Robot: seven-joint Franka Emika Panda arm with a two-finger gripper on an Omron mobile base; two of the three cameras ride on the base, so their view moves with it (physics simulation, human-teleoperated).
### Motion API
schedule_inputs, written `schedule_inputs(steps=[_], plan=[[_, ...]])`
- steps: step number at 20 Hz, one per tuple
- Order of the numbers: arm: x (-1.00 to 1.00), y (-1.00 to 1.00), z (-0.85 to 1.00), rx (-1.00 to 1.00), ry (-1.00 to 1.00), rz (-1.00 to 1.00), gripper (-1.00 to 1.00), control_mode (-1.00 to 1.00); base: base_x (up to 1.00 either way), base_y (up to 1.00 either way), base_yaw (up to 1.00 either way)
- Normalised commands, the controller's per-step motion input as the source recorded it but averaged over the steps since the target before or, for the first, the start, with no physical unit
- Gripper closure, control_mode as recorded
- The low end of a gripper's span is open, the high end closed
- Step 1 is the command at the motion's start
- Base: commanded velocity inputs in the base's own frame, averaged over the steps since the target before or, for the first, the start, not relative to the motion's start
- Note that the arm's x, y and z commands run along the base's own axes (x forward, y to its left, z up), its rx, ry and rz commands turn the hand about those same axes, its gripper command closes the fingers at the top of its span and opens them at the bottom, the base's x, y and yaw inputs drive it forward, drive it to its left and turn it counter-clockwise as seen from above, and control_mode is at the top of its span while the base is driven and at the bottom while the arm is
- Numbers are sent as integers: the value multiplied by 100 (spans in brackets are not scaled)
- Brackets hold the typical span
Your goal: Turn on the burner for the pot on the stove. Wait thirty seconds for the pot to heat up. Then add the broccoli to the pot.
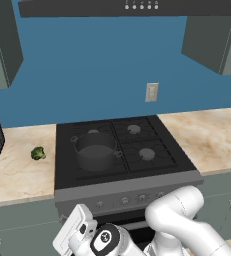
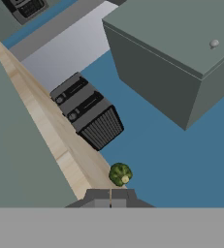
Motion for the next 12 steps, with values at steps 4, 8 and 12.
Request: schedule_inputs(steps=[4, 8, 12], plan=[[0, 0, 0, 0, 0, 0, 100, -100, 0, 0, 0], [0, 0, 0, 0, 0, 0, 100, -100, 0, 0, 0], [0, 0, 0, 0, 0, 0, 100, -100, 0, 0, 0]])
